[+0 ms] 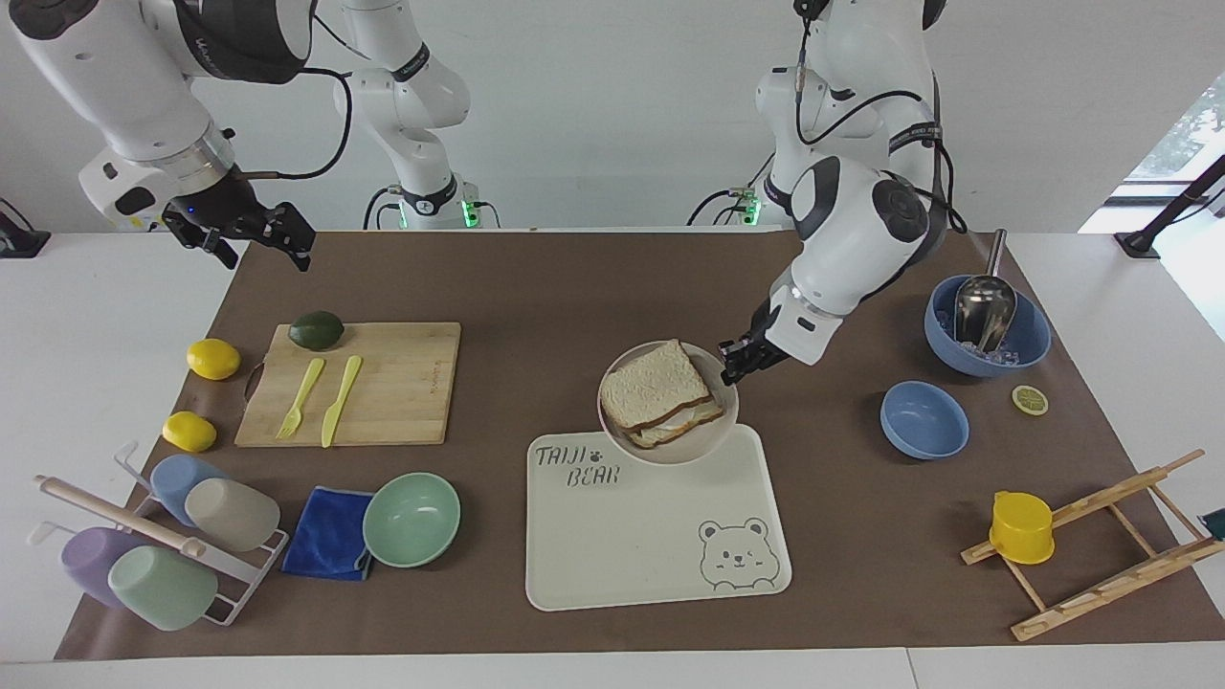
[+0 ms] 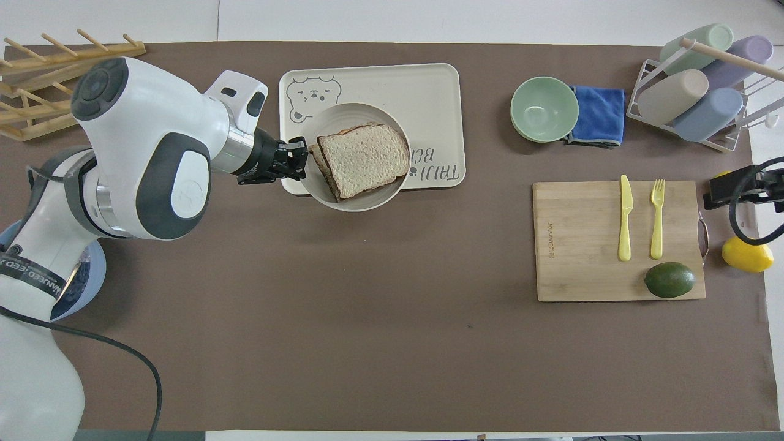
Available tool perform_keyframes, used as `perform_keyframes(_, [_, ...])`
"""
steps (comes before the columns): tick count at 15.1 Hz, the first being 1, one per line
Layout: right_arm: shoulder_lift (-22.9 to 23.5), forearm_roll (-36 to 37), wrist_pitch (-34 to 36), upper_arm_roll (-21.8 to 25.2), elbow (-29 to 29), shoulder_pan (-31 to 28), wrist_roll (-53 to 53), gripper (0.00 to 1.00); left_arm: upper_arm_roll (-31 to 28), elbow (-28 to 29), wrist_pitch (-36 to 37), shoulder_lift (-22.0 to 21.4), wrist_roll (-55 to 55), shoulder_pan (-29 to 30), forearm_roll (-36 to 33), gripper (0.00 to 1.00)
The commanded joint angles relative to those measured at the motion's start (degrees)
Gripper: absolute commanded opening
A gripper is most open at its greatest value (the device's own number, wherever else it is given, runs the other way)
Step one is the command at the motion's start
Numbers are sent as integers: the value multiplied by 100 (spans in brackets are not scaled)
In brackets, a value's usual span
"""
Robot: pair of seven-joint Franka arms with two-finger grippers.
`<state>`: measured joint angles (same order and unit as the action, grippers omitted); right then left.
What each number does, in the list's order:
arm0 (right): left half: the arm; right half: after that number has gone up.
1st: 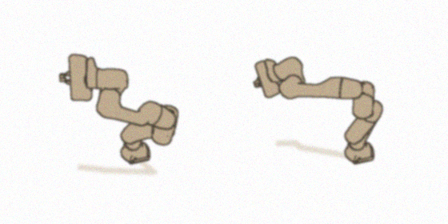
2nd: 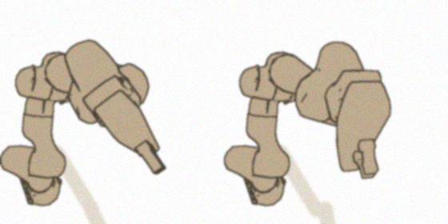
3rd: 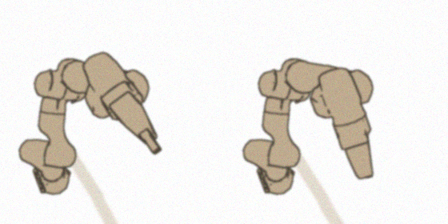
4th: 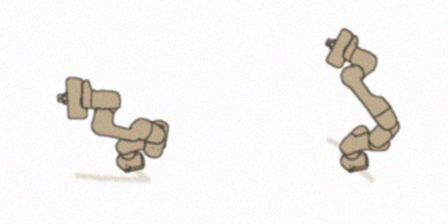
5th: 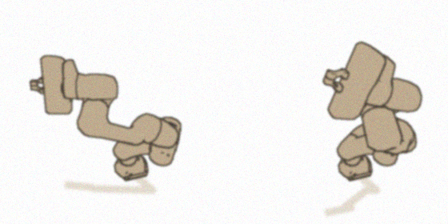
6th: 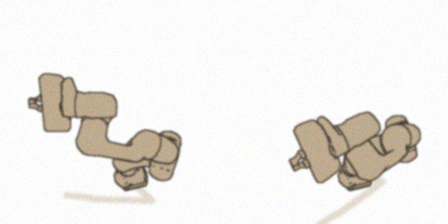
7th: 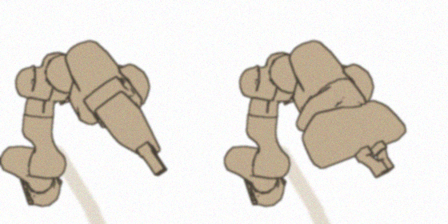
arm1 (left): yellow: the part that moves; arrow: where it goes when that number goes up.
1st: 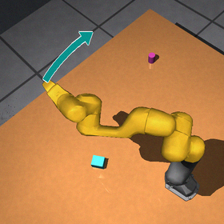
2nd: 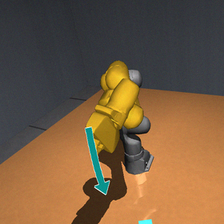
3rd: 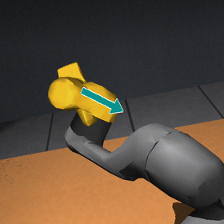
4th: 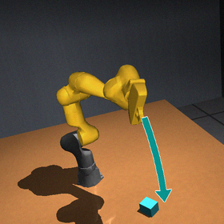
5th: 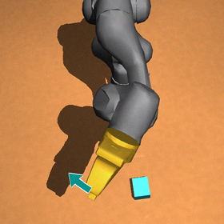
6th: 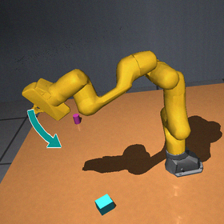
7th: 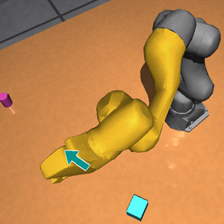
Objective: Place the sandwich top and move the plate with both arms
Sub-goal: 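Lift and carry the plate with the left gripper onto the bear tray, then lower the plate onto the tray and open the left gripper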
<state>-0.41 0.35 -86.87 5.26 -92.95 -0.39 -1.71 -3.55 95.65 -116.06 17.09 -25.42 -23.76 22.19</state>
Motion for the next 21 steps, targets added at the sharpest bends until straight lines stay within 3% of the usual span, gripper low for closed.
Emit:
perform_keyframes(1, [-134, 36, -67, -42, -154, -40, -75, 100, 39, -1063, 356, 812, -112, 99, 127, 0])
perform_keyframes(4, [-134, 36, -67, -42, -154, -40, -75, 100, 30, -1662, 313, 1462, -129, 275, 189, 0])
perform_keyframes(7, [-134, 36, -67, -42, -154, -40, -75, 100, 30, -1699, -212, 1789, -226, 126, 154, 0])
perform_keyframes(11, [-134, 36, -67, -42, -154, -40, -75, 100, 30, -1435, -715, 1816, -367, 3, 119, 0])
perform_keyframes(15, [-134, 36, -67, -42, -154, -32, -75, 100, 4, -689, -1541, 1641, -464, -261, 110, 0])
perform_keyframes(17, [-134, 36, -67, -42, -154, -31, -75, 100, 4, -731, -1437, 1631, -437, -182, 101, 0])
perform_keyframes(18, [-134, 36, -67, -42, -162, -31, -66, 100, -5, -767, -1289, 1631, -411, -173, 92, 15])
perform_keyframes(19, [-134, 36, -67, -42, -163, -31, -66, 100, -5, -863, -1148, 1631, -411, -156, 22, 90])
perform_keyframes(20, [-134, 36, -67, -42, -163, -31, -66, 100, -5, -881, -1051, 1614, -402, -156, -57, 100])
perform_keyframes(21, [-134, 36, -67, -42, -163, -31, -66, 100, -22, -872, -1007, 1535, -411, -130, -83, 100])
